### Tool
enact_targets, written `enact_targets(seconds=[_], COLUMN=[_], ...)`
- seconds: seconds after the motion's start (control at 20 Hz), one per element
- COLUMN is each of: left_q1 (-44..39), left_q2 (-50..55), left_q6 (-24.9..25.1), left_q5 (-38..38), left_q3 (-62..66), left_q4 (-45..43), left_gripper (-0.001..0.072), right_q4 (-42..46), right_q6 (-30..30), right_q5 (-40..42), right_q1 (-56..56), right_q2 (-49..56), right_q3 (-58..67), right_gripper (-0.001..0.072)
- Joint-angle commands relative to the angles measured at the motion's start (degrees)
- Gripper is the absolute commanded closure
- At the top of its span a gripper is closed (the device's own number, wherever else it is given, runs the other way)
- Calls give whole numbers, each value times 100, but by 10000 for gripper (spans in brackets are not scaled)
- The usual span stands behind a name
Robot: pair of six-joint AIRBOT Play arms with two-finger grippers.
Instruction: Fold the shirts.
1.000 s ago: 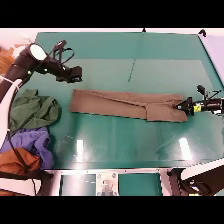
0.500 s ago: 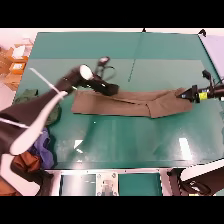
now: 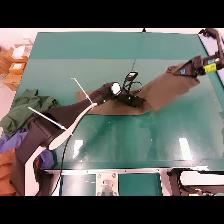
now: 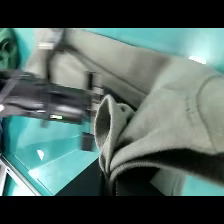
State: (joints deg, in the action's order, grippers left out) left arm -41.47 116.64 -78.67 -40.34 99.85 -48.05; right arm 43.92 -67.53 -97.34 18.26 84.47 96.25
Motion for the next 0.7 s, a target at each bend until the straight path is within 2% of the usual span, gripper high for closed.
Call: enact_targets(seconds=[0.0, 0.15, 0.2, 0.3, 0.35, 0.4, 0.5, 0.65], left_q1=[-55, -13, 59, 367, 619, 894, 1486, 2232], left_q2=[157, 151, 129, 52, -22, -118, -437, -1115], left_q6=[11, 11, 13, 13, 11, -85, -404, -442], left_q5=[101, 195, 17, -769, -1421, -2072, -3202, -4015], left_q3=[96, 101, 162, 374, 551, 734, 1023, 1056], left_q4=[249, 310, 289, 107, -166, -551, -1849, -3939], left_gripper=[676, 676, 676, 676, 676, 676, 677, 677], right_q4=[-2, 46, 66, 66, 61, 61, 46, -105], right_q6=[-168, -260, -262, -280, -284, -313, -437, -603], right_q5=[4, 31, 31, 39, 42, 72, 374, 1130], right_q1=[-542, -809, -868, -981, -1043, -1108, -1318, -1941], right_q2=[-236, -203, -181, -181, -181, -181, -181, -181], right_q3=[603, 627, 581, 417, 321, 234, 55, -247], right_gripper=[692, 692, 692, 691, 691, 691, 691, 691])
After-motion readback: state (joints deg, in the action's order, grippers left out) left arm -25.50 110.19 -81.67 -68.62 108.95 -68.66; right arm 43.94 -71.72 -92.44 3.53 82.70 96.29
